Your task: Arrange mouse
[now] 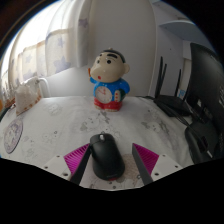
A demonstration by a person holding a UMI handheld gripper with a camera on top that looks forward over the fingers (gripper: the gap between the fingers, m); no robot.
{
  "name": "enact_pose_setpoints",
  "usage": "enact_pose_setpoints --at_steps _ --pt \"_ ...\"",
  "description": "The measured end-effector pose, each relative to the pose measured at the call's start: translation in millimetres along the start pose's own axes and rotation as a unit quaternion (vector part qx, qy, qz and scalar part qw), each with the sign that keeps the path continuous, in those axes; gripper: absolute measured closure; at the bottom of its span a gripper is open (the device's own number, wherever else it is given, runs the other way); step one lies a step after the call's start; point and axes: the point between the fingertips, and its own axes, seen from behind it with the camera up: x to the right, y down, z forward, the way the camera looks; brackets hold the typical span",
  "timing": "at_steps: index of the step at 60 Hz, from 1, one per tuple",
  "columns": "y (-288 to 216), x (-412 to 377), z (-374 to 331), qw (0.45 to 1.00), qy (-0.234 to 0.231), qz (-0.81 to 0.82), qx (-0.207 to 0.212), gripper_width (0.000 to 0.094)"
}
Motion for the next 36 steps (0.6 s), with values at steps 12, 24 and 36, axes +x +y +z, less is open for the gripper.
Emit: enact_pose_setpoints --at_steps 12,24,36 --pt "1 -3 11 1.0 -0.011 -0.003 -0.011 0.0313" --pt "-9 0 5 1.0 0.001 -0.025 -0.017 0.0495" --pt "-63 -68 -46 0.999 -0.034 0.001 -0.009 0.0506"
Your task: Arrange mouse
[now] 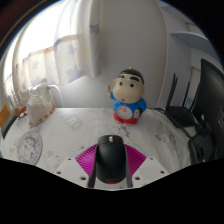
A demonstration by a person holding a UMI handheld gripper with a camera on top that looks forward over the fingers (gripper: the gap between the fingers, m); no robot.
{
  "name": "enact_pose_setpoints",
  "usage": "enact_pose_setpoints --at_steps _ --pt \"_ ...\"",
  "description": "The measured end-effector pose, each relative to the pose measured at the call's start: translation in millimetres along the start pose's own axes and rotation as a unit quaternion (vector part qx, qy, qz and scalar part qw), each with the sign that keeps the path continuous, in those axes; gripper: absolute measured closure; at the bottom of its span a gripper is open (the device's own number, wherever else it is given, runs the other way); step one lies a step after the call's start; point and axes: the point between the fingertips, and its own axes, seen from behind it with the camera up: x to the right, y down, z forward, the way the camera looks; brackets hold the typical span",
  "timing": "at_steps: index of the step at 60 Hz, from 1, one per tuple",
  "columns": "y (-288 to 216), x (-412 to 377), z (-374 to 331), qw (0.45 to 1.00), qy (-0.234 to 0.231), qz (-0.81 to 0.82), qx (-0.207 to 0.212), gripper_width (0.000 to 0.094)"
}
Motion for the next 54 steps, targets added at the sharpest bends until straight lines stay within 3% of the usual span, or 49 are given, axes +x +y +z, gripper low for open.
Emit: enact_pose_setpoints --at_steps 9,19,27,34,41,46,48,54 --pt "-33 -135 -28 0.997 -0.068 0.01 0.025 0.0507" --pt "-17 -293 -26 0.992 -0.125 0.009 0.022 0.0505" --pt "23 -368 2 0.993 -0.12 -0.003 0.005 0.0509" --pt "61 -388 27 0.995 -0.093 -0.018 -0.021 0.048" --pt "64 -387 31 0.997 -0.068 -0.041 -0.021 0.0369" --pt "60 -378 14 0.997 -0.053 -0.037 -0.04 0.0067" --pt "56 -369 1 0.997 -0.041 -0.035 -0.046 0.0102" --pt "43 -348 -56 0.997 -0.024 -0.043 -0.062 0.0082"
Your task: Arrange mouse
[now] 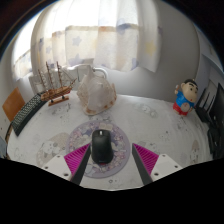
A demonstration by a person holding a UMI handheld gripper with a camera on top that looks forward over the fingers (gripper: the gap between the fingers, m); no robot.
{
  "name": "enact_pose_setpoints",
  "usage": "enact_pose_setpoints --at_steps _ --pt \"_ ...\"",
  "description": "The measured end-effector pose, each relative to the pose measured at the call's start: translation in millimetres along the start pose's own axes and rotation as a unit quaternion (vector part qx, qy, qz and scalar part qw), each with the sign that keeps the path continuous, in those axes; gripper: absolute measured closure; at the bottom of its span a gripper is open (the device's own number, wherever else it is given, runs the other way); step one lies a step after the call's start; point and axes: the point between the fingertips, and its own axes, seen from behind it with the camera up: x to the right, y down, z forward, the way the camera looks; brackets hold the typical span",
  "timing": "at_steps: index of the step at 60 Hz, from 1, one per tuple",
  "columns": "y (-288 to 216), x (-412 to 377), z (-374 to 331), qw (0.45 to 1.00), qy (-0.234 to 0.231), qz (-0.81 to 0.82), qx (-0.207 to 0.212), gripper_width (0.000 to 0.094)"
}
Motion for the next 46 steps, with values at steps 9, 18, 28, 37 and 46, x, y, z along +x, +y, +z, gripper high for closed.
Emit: enact_pose_setpoints --at_steps 9,18,28,37,46 --pt "13 32 -95 1.0 0.006 0.003 -0.023 0.0084" --pt "42 61 -154 0.998 0.011 -0.002 -0.059 0.0081" --pt "35 80 -171 0.999 0.006 -0.005 -0.045 0.0082" --pt "20 98 -169 1.0 0.011 -0.003 -0.025 0.0078" --pt "20 100 -166 1.0 -0.014 0.001 -0.025 0.0083"
